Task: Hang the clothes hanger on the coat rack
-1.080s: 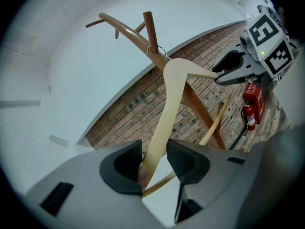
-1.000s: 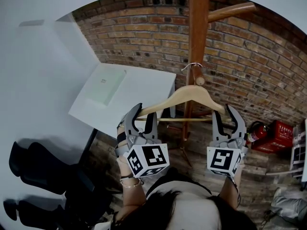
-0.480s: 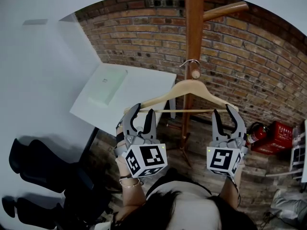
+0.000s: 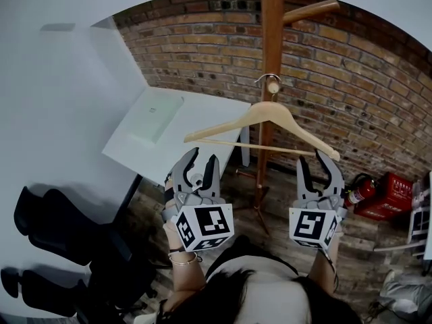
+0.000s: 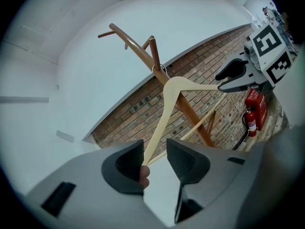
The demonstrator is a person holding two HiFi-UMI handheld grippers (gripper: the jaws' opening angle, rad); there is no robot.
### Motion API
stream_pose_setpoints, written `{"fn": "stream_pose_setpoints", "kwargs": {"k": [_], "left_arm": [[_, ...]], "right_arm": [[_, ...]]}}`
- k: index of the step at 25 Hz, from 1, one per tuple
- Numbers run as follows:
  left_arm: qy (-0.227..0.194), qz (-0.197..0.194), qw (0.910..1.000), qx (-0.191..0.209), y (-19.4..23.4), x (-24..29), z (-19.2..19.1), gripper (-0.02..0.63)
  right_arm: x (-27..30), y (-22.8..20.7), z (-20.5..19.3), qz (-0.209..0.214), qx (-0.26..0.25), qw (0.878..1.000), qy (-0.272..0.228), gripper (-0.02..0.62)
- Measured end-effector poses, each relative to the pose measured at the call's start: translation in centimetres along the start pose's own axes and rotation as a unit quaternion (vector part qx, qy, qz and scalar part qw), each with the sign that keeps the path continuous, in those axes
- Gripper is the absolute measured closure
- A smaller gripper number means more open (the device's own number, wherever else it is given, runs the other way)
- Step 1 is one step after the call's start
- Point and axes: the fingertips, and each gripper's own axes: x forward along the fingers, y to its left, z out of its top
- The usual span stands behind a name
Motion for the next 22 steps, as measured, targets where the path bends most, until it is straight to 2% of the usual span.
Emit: {"fn": "stream_pose_setpoints", "kwargs": {"k": [10,15,22], "left_arm": [[-0.005,-0.016,0.9984,-0.054,-1.7,-3.1,0.4,0.454],[-0.009,-0.016,0.9957,-0.091,-2.7,-4.6,0.4,0.488],[-0.006,-0.007,0.9935,-0.114,-3.7,-6.8,0.3,0.500]], "right_arm": [[-2.4,0.4,0.0,0.024,0.019,0.999,-0.012,0.440],[-3.6,0.4,0.1,0.033,0.037,0.998,-0.029,0.460],[-5.2,0.9,0.2,0.053,0.062,0.996,-0.048,0.474]]}}
